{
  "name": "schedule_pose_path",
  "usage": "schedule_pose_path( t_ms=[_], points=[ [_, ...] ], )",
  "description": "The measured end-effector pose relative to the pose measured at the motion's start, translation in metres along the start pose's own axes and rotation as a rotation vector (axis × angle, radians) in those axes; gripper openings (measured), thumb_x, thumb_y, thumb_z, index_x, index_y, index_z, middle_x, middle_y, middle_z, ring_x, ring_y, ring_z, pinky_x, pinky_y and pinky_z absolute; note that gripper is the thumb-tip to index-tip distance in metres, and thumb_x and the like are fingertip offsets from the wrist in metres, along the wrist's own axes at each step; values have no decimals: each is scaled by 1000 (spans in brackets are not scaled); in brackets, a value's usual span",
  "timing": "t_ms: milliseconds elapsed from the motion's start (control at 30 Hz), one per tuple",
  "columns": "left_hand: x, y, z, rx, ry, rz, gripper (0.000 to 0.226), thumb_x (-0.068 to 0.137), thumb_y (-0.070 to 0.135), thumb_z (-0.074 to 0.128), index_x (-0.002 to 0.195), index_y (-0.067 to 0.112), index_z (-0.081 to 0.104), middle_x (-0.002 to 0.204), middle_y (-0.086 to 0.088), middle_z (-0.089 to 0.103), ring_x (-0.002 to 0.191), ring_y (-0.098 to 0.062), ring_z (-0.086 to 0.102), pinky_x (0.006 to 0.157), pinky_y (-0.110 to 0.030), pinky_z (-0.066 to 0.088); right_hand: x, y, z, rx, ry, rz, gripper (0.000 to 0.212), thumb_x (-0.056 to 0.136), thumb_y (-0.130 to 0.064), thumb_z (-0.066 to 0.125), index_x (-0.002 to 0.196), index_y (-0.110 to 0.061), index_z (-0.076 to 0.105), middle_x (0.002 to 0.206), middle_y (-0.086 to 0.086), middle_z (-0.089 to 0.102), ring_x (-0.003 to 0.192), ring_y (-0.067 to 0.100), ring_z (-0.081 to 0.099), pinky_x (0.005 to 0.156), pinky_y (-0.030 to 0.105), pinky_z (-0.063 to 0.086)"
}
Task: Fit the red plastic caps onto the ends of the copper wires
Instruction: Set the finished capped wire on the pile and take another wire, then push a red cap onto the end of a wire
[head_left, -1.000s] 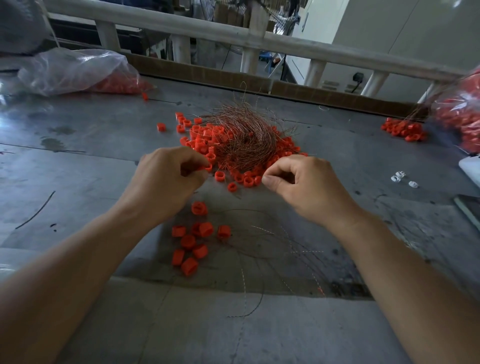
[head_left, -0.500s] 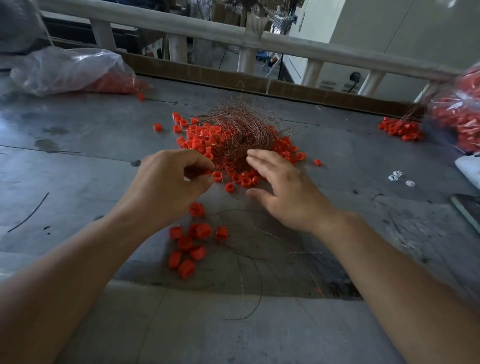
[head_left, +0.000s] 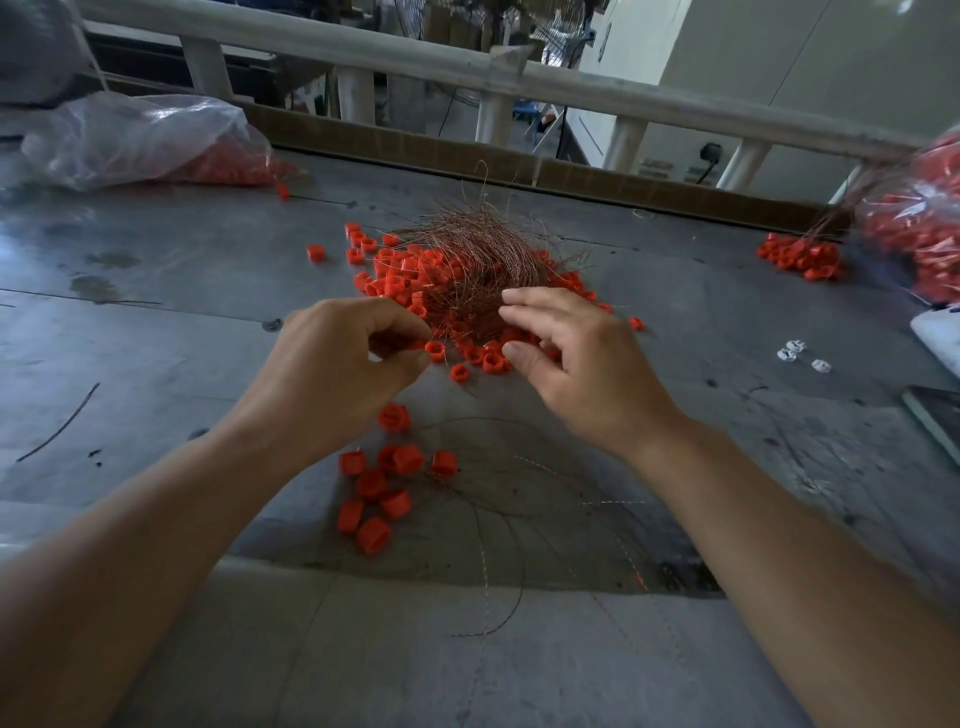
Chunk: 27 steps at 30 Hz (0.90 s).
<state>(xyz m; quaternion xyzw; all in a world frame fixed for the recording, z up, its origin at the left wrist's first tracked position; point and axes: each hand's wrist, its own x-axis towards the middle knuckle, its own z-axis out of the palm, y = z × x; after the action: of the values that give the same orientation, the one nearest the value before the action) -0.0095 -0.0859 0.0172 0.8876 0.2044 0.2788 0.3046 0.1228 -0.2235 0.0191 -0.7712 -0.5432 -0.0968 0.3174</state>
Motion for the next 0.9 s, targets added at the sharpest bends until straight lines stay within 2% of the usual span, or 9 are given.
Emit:
schedule_pose_path(
  t_ms=[167, 267, 333, 467, 600, 667, 767, 833, 900],
  points=[
    [0, 0, 0, -21, -1, -2, 15, 77, 15, 70, 90, 23, 71, 75, 23, 59, 68, 14, 54, 61, 5, 36, 0, 0, -3, 37, 140, -9, 11, 78, -2, 68, 88, 0, 71, 96, 11, 68, 88, 13, 61, 84, 8, 39],
    [0, 1, 0, -16, 1, 4, 16, 77, 15, 70, 92, 21, 71, 76, 22, 59, 70, 10, 54, 62, 6, 36, 0, 0, -2, 68, 159, -13, 3, 74, 1, 70, 75, -1, 69, 85, 10, 68, 78, 15, 62, 74, 16, 48],
    [0, 1, 0, -19, 1, 4, 15, 77, 15, 71, 91, 22, 71, 76, 22, 59, 69, 11, 55, 62, 5, 36, 0, 0, -2, 98, 162, 17, 8, 74, 2, 70, 74, -3, 64, 81, 8, 66, 75, 18, 63, 68, 25, 52],
    [0, 0, -1, -33, -5, 13, 16, 77, 14, 70, 91, 22, 70, 76, 23, 58, 71, 21, 52, 62, 6, 36, 2, 1, -2, 202, 206, 82, 15, 76, 4, 67, 82, -6, 60, 74, -11, 58, 67, 3, 60, 69, 9, 49],
    [0, 0, -1, -76, -2, 7, 17, 77, 12, 70, 88, 24, 70, 73, 22, 59, 68, 20, 54, 62, 5, 38, 1, -1, -5, 150, 244, -11, 12, 75, 3, 67, 85, -3, 70, 78, -3, 63, 78, 4, 58, 71, 9, 46],
    [0, 1, -4, -257, -8, -51, 22, 76, 6, 70, 82, 27, 68, 68, 12, 65, 64, 8, 60, 61, -3, 46, 1, -3, -10, 157, 284, -30, 12, 76, 0, 67, 87, -5, 71, 80, 0, 64, 73, 4, 58, 71, 12, 46],
    [-1, 6, -12, -681, -65, -145, 25, 70, 1, 67, 80, 23, 68, 75, 1, 70, 69, -10, 67, 57, -16, 52, 1, -6, -21, 212, 380, -76, 18, 80, -3, 65, 95, -14, 67, 80, 1, 57, 73, 3, 53, 70, 12, 43],
    [-2, 9, -15, -872, -121, -176, 24, 59, 7, 66, 77, 21, 72, 76, -1, 70, 71, -14, 67, 60, -17, 53, -1, -10, -27, 251, 406, -119, 21, 82, -4, 63, 99, -16, 62, 77, 2, 53, 69, 6, 52, 65, 12, 42],
    [-3, 11, -15, -957, -159, -180, 25, 52, 7, 65, 73, 19, 75, 76, -2, 71, 73, -13, 68, 63, -16, 52, -3, -16, -31, 233, 393, -147, 22, 81, -5, 64, 100, -16, 61, 76, -3, 53, 67, 4, 52, 63, 10, 40]
  ],
)
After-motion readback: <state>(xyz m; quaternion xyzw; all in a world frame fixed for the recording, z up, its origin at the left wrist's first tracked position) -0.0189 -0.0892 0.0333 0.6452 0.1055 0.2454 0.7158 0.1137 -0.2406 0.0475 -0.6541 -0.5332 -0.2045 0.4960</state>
